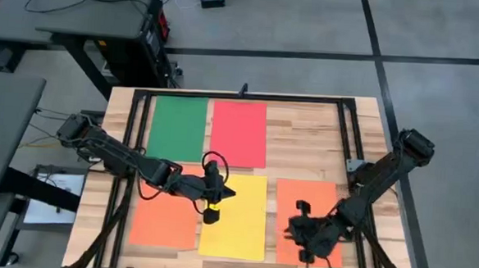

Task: Organize paper
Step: Stack the orange paper on top of the orange paper

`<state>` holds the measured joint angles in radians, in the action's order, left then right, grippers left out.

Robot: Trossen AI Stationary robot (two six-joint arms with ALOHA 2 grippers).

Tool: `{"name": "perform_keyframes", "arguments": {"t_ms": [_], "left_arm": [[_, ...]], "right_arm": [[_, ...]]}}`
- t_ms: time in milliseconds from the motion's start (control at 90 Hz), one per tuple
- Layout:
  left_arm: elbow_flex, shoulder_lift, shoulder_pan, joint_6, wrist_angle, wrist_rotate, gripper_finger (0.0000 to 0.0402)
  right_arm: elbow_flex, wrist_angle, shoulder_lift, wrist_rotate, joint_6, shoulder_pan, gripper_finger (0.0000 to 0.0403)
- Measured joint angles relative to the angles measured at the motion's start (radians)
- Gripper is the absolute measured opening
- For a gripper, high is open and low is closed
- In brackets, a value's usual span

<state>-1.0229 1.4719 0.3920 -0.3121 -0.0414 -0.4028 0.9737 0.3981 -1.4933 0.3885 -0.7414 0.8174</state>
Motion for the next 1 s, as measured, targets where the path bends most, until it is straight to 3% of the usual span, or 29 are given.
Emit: {"name": "perform_keyframes", "arguments": {"t_ms": [178, 500, 811, 1000], "left_arm": [[0.0, 0.0, 0.0, -0.008, 0.001, 0.0, 0.0], [0.0, 0.0, 0.0, -0.026, 0.002, 0.0, 0.0], [0.0, 0.002, 0.0, -0.044, 0.002, -0.001, 0.0], [0.0, 0.002, 0.0, -0.043, 0.002, -0.006, 0.0]], "right_arm": [[0.001, -0.029, -0.041, 0.001, -0.079, 0.097, 0.0108], [0.001, -0.016, -0.225, -0.007, -0.122, 0.247, 0.0155], [0.02, 0.006, -0.235, -0.268, -0.294, 0.265, 0.0171], [0.105, 0.256, -0.235, -0.339, -0.264, 0.265, 0.0161]]}}
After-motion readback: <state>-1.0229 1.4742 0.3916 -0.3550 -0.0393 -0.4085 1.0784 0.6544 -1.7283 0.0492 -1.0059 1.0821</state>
